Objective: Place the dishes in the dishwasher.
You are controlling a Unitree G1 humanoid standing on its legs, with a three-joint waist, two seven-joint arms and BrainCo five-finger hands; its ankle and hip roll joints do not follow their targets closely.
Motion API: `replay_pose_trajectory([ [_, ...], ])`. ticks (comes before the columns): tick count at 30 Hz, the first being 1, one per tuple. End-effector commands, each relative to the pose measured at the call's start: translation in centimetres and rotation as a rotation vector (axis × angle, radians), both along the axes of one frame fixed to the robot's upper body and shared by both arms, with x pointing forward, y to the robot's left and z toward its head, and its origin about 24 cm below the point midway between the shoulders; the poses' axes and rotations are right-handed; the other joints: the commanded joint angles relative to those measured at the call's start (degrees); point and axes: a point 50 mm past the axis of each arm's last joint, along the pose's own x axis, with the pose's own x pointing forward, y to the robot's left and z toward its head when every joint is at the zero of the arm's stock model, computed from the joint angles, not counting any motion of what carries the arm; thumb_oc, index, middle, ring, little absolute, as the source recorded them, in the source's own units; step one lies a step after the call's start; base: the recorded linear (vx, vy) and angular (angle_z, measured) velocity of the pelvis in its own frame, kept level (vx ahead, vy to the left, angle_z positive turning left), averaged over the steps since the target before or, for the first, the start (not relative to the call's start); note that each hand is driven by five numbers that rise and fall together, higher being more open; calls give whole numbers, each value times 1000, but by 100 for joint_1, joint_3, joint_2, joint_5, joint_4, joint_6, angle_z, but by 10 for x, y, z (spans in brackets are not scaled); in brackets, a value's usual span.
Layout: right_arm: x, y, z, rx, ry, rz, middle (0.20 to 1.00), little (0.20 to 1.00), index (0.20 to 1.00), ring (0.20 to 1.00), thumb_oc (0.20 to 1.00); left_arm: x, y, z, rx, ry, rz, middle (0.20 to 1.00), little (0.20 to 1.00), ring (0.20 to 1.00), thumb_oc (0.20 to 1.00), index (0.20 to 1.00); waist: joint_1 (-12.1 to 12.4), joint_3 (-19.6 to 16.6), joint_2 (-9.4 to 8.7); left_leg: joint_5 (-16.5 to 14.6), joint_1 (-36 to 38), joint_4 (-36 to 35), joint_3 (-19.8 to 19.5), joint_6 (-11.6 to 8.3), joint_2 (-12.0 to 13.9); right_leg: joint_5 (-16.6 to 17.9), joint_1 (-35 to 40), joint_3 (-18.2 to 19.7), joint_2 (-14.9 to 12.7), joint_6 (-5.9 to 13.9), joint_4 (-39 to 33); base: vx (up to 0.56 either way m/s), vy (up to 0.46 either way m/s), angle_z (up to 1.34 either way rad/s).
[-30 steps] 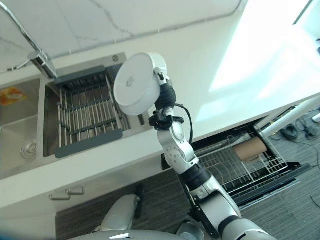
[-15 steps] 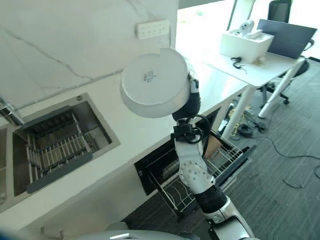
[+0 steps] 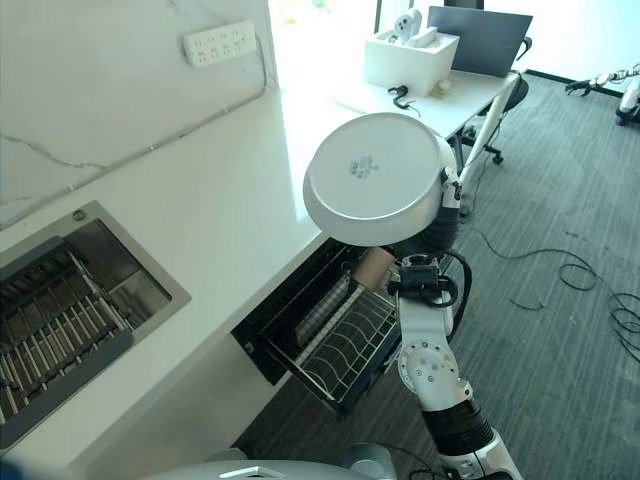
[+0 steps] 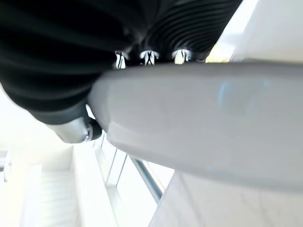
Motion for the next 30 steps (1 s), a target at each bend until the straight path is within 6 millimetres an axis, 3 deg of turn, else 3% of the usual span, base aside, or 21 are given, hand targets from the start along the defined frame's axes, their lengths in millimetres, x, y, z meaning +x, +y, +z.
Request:
replay_pose_trajectory([
  [1, -1, -4, 29, 46, -153, 14, 200, 200, 200, 200, 200, 16, 1, 0, 8, -13, -10, 1000, 1000, 1000, 1000, 1000, 32, 159, -120, -769, -52, 733, -302, 311, -140, 660, -73, -397, -313, 121, -299, -31, -4, -6],
  [4, 3, -3, 6, 38, -72, 36, 200, 200, 200, 200, 200, 17, -3, -1, 4, -22, -6, 1000, 1000, 1000, 1000, 1000, -21, 230, -111, -751, -86, 733, -295, 308, -132, 671, -129, -356, -303, 114, -299, -33, -3, -13],
  [15, 9, 0, -25, 12, 52, 16, 200, 200, 200, 200, 200, 22, -7, -2, -4, -27, 0, 1000, 1000, 1000, 1000, 1000, -23, 302, -55, -717, -198, 733, -449, 325, -214, 677, -200, -318, -286, 59, -299, 5, 2, -1],
  [24, 16, 7, -72, -62, 250, -11, 200, 200, 200, 200, 200, 22, -10, -2, -17, -22, -19, 1000, 1000, 1000, 1000, 1000, 73, 381, 3, -696, -234, 733, -627, 328, -307, 675, -194, -330, -291, 20, -299, 24, 8, 1],
  [30, 22, 6, -84, -148, 289, -60, 200, 200, 200, 200, 200, 31, -13, -2, -25, -31, -34, 1000, 1000, 1000, 1000, 1000, 159, 475, 51, -654, -333, 733, -711, 324, -350, 692, -242, -395, -326, 0, -299, -5, 19, 8],
])
